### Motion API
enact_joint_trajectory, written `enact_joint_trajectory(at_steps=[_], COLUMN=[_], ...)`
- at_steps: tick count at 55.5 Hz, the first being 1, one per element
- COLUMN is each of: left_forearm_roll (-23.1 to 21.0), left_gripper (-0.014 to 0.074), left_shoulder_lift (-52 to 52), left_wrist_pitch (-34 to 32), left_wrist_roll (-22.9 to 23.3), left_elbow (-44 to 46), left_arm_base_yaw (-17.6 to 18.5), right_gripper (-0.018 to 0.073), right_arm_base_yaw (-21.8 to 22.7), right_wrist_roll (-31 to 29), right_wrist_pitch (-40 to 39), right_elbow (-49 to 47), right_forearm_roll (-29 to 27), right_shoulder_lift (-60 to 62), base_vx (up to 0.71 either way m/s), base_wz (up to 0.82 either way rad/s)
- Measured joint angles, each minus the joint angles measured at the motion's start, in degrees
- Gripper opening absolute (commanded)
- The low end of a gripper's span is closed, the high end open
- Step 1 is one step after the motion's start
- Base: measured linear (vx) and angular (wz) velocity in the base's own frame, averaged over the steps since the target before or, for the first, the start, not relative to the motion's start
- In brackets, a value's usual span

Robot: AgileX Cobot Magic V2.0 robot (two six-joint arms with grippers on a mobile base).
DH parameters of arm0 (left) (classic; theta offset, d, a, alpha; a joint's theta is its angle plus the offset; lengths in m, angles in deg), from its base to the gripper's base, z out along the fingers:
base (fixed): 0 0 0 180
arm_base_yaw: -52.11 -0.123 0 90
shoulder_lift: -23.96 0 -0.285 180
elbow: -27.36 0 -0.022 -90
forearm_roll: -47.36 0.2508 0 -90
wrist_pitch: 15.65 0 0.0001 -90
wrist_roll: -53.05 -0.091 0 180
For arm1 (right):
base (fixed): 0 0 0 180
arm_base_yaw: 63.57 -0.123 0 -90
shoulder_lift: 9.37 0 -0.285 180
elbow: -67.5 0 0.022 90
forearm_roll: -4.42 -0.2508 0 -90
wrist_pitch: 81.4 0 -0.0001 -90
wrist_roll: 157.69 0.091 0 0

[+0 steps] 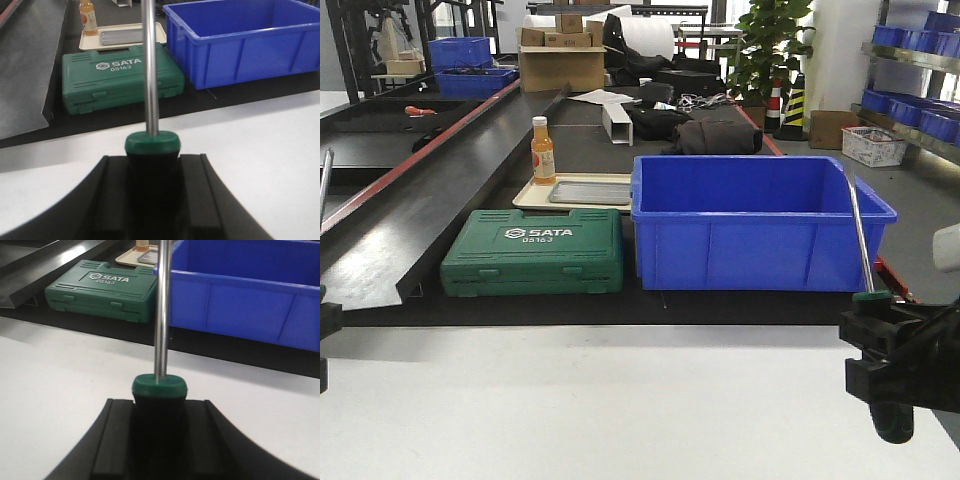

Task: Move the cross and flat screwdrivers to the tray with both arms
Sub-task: 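Lift both screwdrivers upright off the table, then back the base away from the table holding both screwdrivers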

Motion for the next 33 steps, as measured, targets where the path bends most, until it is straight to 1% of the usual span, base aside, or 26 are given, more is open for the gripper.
enact_joint_trajectory(at_steps=[3, 4, 7, 33], left_forearm_roll=[-0.07, -0.07, -0.07, -0.07], left_gripper=[0.0, 0.0, 0.0, 0.0], left_shoulder_lift=[0.0, 0.0, 0.0, 0.0], left_wrist_pitch=[1.35, 3.45, 3.86, 3.97], left_wrist_roll=[0.0, 0.0, 0.0, 0.0], left_elbow=[0.0, 0.0, -0.02, -0.02], left_arm_base_yaw=[0.0, 0.0, 0.0, 0.0], right_gripper=[-0.0008, -0.0008, -0.0008, -0.0008], right_arm_base_yaw=[0.0, 0.0, 0.0, 0.0], right_wrist_roll=[0.0, 0.0, 0.0, 0.0], right_wrist_pitch=[0.0, 0.0, 0.0, 0.0], right_elbow=[0.07, 0.07, 0.07, 0.07], right_forearm_roll=[0.0, 0.0, 0.0, 0.04], right_shoulder_lift=[0.0, 0.0, 0.0, 0.0], base_vx=[0.0, 0.0, 0.0, 0.0], base_wz=[0.0, 0.0, 0.0, 0.0])
